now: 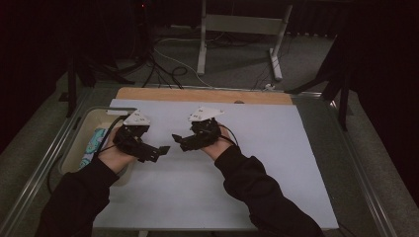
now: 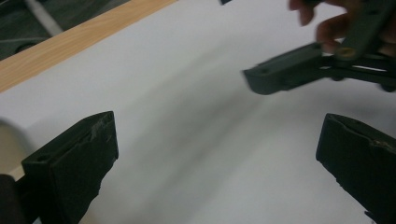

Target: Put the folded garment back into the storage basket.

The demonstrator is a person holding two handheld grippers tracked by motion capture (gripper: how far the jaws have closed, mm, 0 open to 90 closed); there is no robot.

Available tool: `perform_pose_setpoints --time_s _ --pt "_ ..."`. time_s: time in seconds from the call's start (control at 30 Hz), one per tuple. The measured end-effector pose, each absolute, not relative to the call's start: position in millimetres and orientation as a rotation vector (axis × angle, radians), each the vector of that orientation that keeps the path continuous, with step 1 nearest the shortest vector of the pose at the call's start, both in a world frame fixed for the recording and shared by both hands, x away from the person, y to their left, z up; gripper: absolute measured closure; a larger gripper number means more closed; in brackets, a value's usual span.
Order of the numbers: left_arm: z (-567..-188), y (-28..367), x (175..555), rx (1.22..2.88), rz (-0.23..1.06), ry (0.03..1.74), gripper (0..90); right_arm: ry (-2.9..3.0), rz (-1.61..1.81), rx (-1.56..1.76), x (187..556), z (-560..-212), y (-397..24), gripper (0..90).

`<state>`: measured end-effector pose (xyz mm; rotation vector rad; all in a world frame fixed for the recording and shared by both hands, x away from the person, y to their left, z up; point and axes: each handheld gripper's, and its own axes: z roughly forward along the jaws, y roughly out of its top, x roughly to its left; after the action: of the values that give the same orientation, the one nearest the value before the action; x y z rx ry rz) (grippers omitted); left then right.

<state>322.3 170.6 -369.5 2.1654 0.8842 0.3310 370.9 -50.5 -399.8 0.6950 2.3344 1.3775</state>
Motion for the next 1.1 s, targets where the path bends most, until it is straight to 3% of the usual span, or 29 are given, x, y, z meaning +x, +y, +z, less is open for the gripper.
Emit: perform_pose_setpoints --time_s 0.63,1.1 --pt "-401.0 124.3 289.3 2.189 0.239 0.716 0.0 2.391 1.386 0.665 343.8 -425.3 -103.1 9.1" --pt "-425.8 115.4 262.8 2.177 0.188 0.639 0.0 2.414 1.403 0.663 307.5 -453.5 -142.1 9.1"
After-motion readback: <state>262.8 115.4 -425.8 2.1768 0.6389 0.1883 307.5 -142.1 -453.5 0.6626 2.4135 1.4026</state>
